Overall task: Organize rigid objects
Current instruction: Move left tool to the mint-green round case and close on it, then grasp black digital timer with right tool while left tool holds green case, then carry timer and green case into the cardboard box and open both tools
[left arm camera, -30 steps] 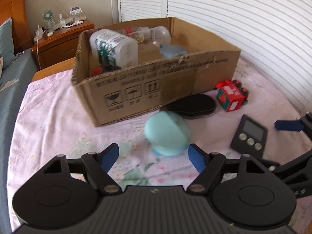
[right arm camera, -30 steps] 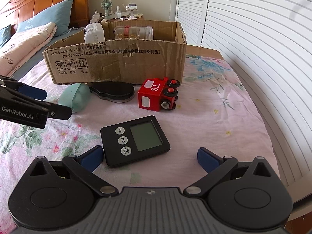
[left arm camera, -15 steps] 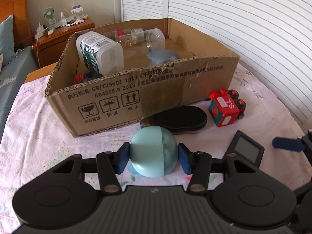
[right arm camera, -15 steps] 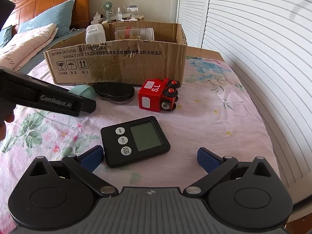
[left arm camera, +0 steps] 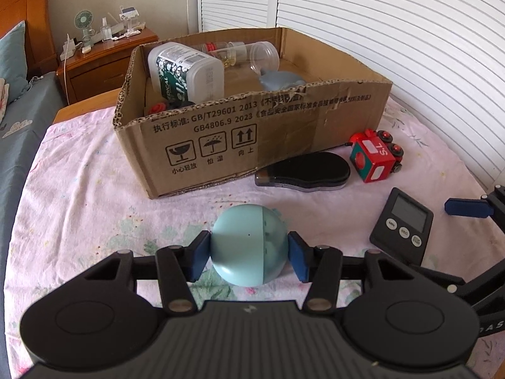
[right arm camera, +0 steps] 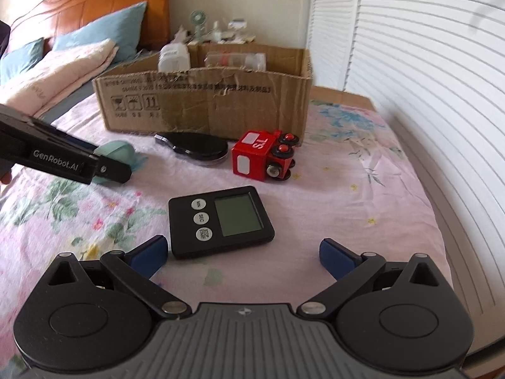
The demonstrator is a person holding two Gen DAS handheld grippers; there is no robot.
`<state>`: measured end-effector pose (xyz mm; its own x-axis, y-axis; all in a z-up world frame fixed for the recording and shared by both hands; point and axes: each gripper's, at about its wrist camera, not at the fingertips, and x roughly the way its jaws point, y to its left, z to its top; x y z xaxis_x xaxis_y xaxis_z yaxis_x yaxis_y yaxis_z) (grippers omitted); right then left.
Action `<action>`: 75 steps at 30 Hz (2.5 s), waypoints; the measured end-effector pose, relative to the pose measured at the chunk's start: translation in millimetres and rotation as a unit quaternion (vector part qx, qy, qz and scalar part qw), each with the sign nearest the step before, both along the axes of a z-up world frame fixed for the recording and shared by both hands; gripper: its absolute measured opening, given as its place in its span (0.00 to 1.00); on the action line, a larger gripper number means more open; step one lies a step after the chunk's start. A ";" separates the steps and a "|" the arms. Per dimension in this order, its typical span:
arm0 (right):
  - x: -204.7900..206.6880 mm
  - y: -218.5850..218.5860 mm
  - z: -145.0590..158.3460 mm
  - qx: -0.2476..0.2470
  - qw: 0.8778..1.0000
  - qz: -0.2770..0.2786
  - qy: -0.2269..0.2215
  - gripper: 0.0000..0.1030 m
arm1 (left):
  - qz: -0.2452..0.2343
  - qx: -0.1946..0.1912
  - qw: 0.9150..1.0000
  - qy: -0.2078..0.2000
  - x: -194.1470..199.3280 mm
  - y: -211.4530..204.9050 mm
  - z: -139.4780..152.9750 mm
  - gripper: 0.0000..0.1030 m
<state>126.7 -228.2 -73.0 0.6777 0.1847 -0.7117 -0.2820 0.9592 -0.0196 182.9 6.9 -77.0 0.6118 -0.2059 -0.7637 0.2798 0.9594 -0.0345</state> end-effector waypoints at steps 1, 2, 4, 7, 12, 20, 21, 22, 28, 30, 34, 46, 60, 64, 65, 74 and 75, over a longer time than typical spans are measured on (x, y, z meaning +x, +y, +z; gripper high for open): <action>1.9 -0.8 1.3 -0.003 1.000 0.008 0.008 1.00 | 0.000 -0.002 1.000 0.000 0.2 0.6 0.1 0.51; 2.9 -1.1 2.3 -0.006 1.000 0.014 0.016 1.00 | 0.001 -0.006 1.000 0.001 0.3 1.8 0.1 0.51; 6.8 -0.8 5.1 -0.013 0.999 0.020 0.037 1.00 | 0.003 -0.012 1.000 0.002 0.4 3.4 0.3 0.51; 10.3 1.1 6.6 -0.020 0.998 0.021 0.052 1.00 | 0.005 -0.018 1.000 0.001 0.1 4.4 0.0 0.51; 12.1 9.1 8.0 -0.036 0.997 0.056 0.045 1.00 | 0.003 -0.022 1.000 0.002 -0.3 6.3 0.3 0.52; 26.0 16.6 8.5 -0.023 0.993 0.100 0.055 1.00 | 0.000 -0.021 1.000 0.002 -0.6 3.6 -0.2 0.59; 27.2 16.9 8.7 -0.023 0.993 0.105 0.055 1.00 | 0.000 -0.021 1.000 0.002 -0.7 3.2 -0.4 0.61; 28.1 17.2 8.9 -0.024 0.992 0.109 0.055 1.00 | 0.000 -0.021 1.000 0.003 -0.6 2.4 -0.5 0.63; 29.9 18.4 15.2 -0.027 0.991 0.121 0.049 0.84 | 0.004 -0.019 1.000 0.002 0.9 -1.6 -1.8 0.70; 31.9 17.6 16.4 -0.028 0.992 0.116 0.048 0.80 | 0.005 -0.015 1.000 -0.001 2.0 -3.0 -2.3 0.70; 35.2 16.2 16.2 -0.025 0.992 0.112 0.047 0.76 | 0.005 -0.011 1.000 -0.002 4.2 -5.2 -2.7 0.68; 29.8 15.6 27.6 -0.045 0.991 0.120 0.047 0.72 | -0.018 -0.006 1.000 0.017 6.5 -1.0 4.4 0.50; 34.5 6.2 69.2 -0.046 0.990 0.131 0.024 0.72 | -0.089 0.020 0.996 0.016 -10.2 -2.4 32.9 0.50; 49.3 2.5 93.6 -0.034 0.991 0.131 0.001 0.72 | -0.102 0.019 0.995 0.010 -12.1 -0.9 46.3 0.50; 54.9 1.9 99.6 -0.031 0.991 0.132 -0.004 0.72 | -0.103 0.019 0.994 0.008 -12.0 -0.9 49.9 0.50; 124.7 12.1 123.9 -0.025 0.992 0.121 -0.025 0.72 | -0.106 0.011 0.994 -0.023 0.1 -0.9 78.8 0.50; 133.5 13.2 121.9 -0.024 0.993 0.116 -0.020 0.72 | -0.106 0.013 0.994 -0.025 2.8 -1.5 80.3 0.50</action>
